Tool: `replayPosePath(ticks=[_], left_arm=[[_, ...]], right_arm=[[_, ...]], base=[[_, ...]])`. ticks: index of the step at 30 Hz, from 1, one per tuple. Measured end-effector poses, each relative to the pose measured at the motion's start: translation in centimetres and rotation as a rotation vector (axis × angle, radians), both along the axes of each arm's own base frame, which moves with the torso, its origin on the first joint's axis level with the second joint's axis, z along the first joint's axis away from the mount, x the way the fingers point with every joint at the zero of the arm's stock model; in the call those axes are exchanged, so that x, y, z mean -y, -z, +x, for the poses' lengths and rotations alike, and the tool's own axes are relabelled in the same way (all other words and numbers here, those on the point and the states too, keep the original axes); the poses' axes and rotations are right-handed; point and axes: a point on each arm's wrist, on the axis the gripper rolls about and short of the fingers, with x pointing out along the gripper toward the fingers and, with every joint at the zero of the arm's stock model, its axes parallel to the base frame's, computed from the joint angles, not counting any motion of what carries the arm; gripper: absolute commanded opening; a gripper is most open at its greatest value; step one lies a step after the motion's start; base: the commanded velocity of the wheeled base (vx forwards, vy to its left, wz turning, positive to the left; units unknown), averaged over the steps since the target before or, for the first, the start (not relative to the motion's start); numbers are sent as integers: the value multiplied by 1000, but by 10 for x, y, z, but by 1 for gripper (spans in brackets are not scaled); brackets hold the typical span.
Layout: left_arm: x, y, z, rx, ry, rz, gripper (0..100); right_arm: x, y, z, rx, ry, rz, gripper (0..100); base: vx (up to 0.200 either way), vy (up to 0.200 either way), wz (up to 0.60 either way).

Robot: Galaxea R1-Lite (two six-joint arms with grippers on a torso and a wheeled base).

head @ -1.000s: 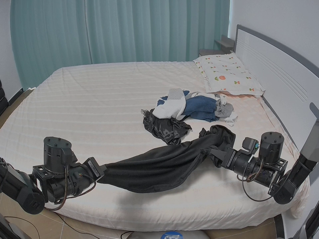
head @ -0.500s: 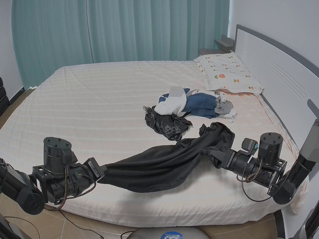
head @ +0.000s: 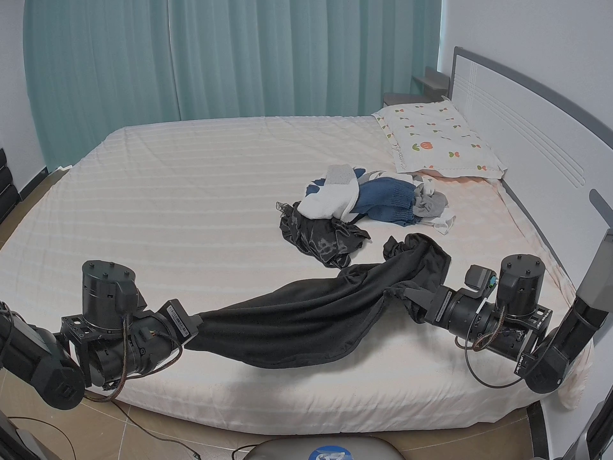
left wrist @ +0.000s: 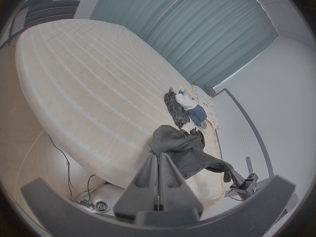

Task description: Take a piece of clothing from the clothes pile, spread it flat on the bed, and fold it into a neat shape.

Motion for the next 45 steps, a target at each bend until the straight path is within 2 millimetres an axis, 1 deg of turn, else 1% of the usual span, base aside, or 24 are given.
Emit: replayPosePath(ticks=[14, 26, 45], left_arm=[[-5, -2, 3, 8, -27, -5, 0], [-7, -7, 1, 26, -30, -11, 0], [-9, -7, -1, 26, -29, -8, 0]], right_arm=[[-2, -1, -2, 5, -6, 2, 0], [-4, -4, -5, 14, -17, 6, 0], [-4, -7, -6, 27, -20, 14, 0]], base=[[0, 200, 0], [0, 200, 0], [0, 200, 0]])
